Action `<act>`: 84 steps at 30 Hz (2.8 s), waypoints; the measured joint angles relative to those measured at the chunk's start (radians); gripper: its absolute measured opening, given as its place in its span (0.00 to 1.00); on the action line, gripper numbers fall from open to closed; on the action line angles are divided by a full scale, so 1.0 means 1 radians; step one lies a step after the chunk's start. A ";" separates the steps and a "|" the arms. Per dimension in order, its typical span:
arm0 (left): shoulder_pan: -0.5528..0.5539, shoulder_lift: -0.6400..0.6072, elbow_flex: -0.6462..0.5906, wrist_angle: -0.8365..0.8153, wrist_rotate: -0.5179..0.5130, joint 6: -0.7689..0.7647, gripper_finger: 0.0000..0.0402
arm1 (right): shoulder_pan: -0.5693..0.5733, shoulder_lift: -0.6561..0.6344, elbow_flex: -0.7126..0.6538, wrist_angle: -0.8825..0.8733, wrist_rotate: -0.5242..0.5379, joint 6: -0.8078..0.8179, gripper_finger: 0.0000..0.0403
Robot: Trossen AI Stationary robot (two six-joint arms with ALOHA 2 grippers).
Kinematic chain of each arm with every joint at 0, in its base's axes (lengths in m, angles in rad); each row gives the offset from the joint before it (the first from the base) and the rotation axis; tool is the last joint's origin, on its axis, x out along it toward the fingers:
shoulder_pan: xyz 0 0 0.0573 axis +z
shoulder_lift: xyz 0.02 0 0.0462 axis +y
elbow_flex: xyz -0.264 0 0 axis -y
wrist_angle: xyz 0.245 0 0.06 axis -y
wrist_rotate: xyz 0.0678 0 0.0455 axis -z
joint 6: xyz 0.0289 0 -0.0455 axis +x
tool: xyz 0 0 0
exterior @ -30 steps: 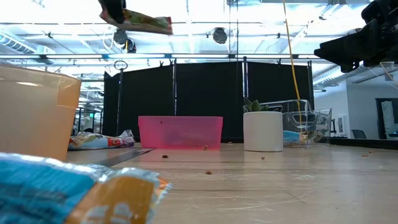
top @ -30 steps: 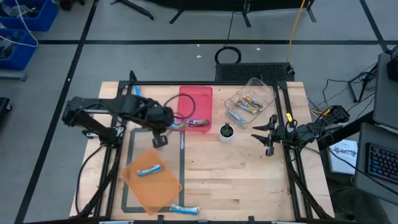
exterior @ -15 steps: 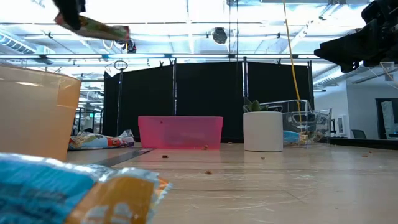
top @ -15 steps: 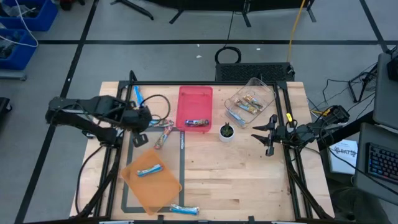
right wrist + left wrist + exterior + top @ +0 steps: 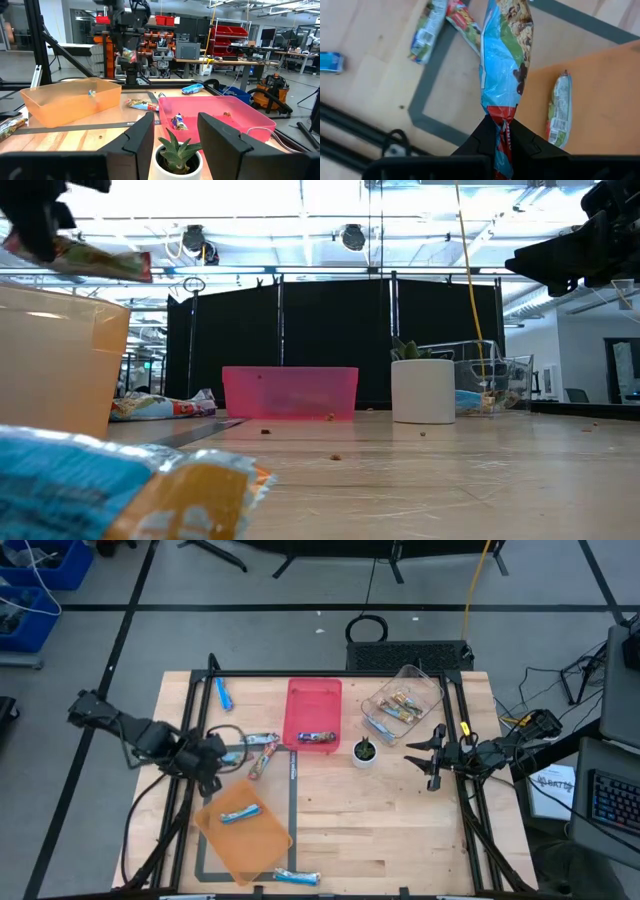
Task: Pick and place Granola Bars by type
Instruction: Put the red granola bar into the orange bin
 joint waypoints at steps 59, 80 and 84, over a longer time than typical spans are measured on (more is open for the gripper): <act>-0.697 0.187 -0.525 0.657 -0.175 -0.810 0.06 | 0.000 0.000 0.000 0.000 0.000 0.000 0.35; -0.694 0.186 -0.521 0.683 -0.095 -0.748 0.40 | 0.000 0.000 0.000 0.000 0.000 0.000 0.35; -0.692 0.185 -0.495 0.686 -0.098 -0.724 0.45 | 0.000 0.000 0.000 0.000 0.000 0.000 0.35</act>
